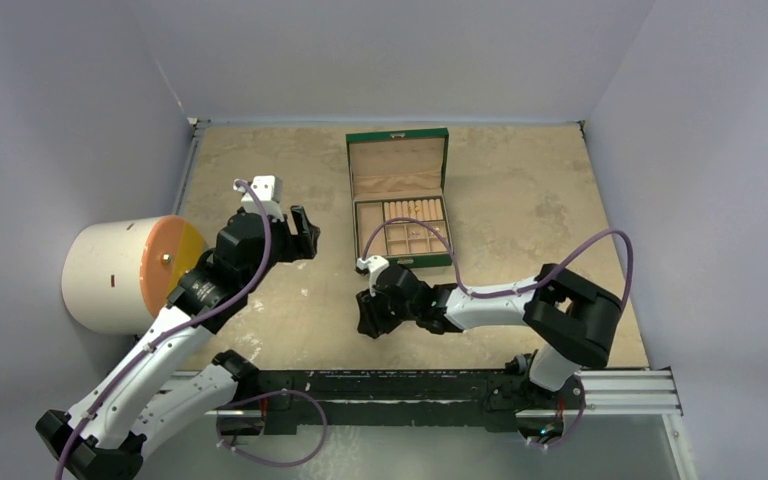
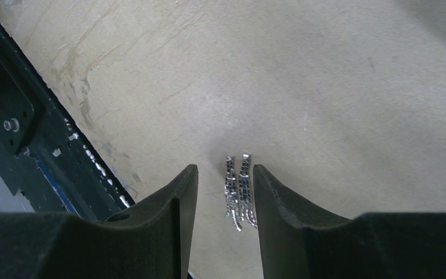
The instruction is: Organize the mixed jewelry
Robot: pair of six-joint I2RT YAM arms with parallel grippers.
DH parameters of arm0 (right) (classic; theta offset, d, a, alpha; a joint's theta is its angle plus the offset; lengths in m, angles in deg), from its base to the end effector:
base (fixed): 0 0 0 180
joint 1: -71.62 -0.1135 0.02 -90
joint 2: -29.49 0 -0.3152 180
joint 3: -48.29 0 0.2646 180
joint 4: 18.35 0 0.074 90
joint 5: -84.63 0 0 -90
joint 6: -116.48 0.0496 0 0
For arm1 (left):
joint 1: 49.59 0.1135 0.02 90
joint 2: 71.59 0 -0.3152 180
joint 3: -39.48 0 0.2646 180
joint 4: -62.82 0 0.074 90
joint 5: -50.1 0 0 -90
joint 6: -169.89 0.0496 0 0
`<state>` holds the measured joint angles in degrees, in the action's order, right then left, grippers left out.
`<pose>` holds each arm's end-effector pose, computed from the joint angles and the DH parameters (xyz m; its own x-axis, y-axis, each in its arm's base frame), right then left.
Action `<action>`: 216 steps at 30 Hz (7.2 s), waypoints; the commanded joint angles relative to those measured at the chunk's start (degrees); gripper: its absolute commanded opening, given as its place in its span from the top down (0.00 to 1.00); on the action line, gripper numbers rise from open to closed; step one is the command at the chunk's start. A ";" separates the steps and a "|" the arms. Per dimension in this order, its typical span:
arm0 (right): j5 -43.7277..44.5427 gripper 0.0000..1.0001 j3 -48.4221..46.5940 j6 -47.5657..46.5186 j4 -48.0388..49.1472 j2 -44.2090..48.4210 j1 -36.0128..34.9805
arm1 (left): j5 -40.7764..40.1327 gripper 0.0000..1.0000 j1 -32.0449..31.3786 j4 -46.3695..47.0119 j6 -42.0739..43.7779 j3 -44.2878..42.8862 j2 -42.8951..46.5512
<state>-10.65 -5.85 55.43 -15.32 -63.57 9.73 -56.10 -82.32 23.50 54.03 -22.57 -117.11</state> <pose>0.1574 0.3044 0.1897 -0.6838 -0.2572 -0.6828 -0.6656 0.6033 0.4394 0.1462 -0.0775 0.3666 -0.4253 -0.2245 -0.8767 0.1304 0.9434 -0.3049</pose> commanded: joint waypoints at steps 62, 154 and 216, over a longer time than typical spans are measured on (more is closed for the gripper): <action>18.18 1.00 -5.84 -2.56 -7.10 4.00 -6.13 | 0.21 0.30 0.39 1.38 0.64 -0.31 0.60; 19.56 1.00 -8.98 -16.48 -4.70 6.35 15.32 | 0.39 0.30 0.52 1.34 0.90 -0.45 0.08; 14.16 0.82 -5.51 -8.64 -8.51 10.77 15.31 | 1.00 0.30 0.83 1.43 0.91 -0.49 0.15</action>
<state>3.82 -9.48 46.14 -25.63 -52.31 25.03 -55.47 -81.84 23.50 54.03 -22.57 -117.33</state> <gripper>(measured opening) 0.194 0.699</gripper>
